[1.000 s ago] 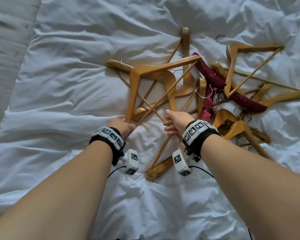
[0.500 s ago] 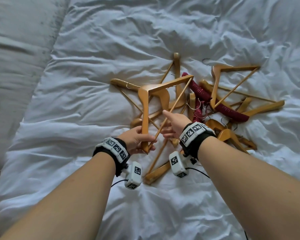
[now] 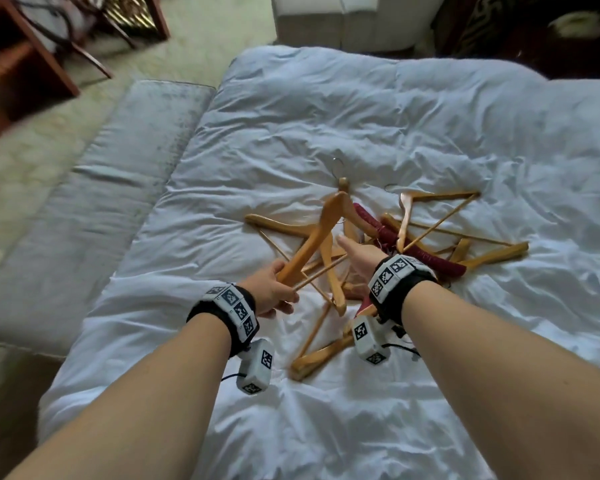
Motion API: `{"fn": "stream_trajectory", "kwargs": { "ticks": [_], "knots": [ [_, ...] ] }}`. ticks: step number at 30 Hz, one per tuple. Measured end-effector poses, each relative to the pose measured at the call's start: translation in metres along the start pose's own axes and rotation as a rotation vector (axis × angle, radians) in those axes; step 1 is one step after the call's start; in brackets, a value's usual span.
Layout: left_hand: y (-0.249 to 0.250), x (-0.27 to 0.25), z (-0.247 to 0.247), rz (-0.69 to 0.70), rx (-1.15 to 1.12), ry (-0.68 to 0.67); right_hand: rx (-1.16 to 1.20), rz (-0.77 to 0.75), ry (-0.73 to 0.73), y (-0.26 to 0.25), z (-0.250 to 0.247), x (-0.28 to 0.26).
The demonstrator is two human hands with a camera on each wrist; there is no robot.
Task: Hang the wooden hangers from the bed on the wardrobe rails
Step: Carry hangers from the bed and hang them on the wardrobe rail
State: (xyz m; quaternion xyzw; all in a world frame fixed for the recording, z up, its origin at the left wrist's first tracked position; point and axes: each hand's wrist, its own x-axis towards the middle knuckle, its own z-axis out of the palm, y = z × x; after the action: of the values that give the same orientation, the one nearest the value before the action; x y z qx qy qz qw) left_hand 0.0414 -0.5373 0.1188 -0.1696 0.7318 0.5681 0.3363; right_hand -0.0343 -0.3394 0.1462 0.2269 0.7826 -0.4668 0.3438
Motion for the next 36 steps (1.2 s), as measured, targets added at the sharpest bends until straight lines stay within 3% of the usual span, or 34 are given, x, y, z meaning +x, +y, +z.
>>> {"fn": "stream_trajectory", "kwargs": {
  "ticks": [5,9,15,20,24,27,33,36],
  "knots": [
    [0.002,-0.069,-0.007,-0.023,0.365,0.228,0.084,-0.108,0.066,-0.012,-0.023,-0.038],
    [-0.015,-0.135,-0.005,-0.079,0.552,0.347,0.204,-0.120,-0.055,-0.015,-0.020,-0.076],
    [-0.087,-0.232,0.009,-0.160,0.469,0.555,0.351,-0.145,-0.221,0.004,0.056,-0.121],
    [-0.176,-0.307,0.021,-0.326,0.122,0.659,0.326,-0.159,-0.430,0.025,0.140,-0.187],
    [-0.230,-0.368,0.048,-0.368,-0.057,0.710,0.023,-0.270,-0.557,0.049,0.201,-0.242],
    [-0.262,-0.414,0.067,-0.386,-0.126,0.861,-0.279,-0.437,-0.756,0.076,0.245,-0.281],
    [-0.313,-0.523,0.112,-0.247,-0.482,1.150,-0.697,-0.596,-1.081,0.141,0.323,-0.400],
    [-0.351,-0.575,0.153,-0.229,-0.593,1.256,-0.877,-0.705,-1.161,0.186,0.349,-0.470]
  ]
}}
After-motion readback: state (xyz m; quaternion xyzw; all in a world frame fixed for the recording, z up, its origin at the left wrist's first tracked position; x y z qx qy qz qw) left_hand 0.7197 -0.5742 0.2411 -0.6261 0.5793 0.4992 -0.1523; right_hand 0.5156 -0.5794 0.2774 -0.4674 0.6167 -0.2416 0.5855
